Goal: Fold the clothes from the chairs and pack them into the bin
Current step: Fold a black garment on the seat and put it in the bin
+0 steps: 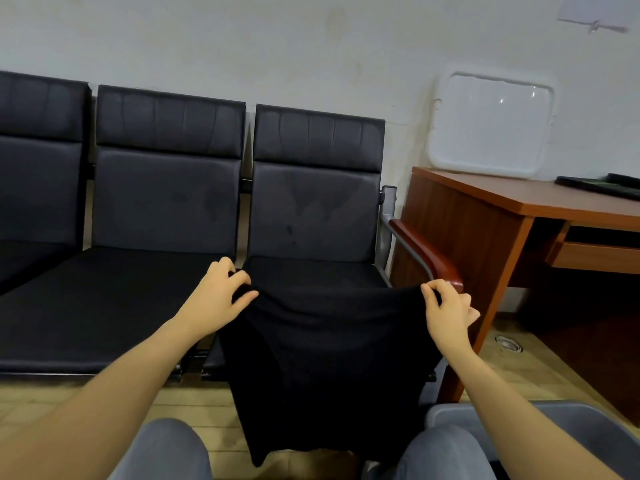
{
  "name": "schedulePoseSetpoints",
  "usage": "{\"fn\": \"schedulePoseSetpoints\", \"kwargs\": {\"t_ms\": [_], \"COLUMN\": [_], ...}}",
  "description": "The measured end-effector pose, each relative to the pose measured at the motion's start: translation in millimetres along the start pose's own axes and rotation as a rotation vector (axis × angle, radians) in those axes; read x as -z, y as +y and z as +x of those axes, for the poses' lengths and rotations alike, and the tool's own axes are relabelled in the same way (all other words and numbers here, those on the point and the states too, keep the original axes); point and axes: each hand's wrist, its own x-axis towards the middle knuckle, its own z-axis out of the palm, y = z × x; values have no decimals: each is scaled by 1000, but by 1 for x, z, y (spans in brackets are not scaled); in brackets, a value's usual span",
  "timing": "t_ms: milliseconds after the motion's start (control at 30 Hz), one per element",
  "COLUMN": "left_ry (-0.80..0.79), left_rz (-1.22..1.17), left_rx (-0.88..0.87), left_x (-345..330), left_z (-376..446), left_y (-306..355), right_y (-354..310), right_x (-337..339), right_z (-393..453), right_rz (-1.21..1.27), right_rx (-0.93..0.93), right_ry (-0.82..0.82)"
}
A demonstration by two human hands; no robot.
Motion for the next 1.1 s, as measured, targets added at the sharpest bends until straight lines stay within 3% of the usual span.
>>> {"fn": "schedulePoseSetpoints", "kwargs": {"t_ms": [67, 233, 467, 567, 733, 933, 1033, 1100], "left_ry": [-24, 100, 12, -48, -114, -273, -244, -249], "left_rz": [36, -14, -19, -62, -82, 145, 34, -159], "left_rx": [-9, 191, 333, 313, 289, 171, 126, 200], "left_x": [-13, -47, -107, -131, -184, -213, -214, -217], "left_z": [-2, 1, 27, 41, 59, 47, 48, 47], "left_y": [-3, -5, -37, -55, -80, -107, -103, -93], "right_y": [4, 14, 38, 52, 83, 110, 109, 106], "right_x": [-9, -34, -86, -109, -164, -199, -200, -201], "right_z": [-3, 0, 42, 61, 74, 66, 68, 68], "right_rz": [-16, -158, -347, -383, -321, -384, -393, -389], "right_rx": [-15, 13, 69, 102, 13, 65, 170, 235], "right_ry": [-42, -162, -414, -491, -458, -525, -510, -531]}}
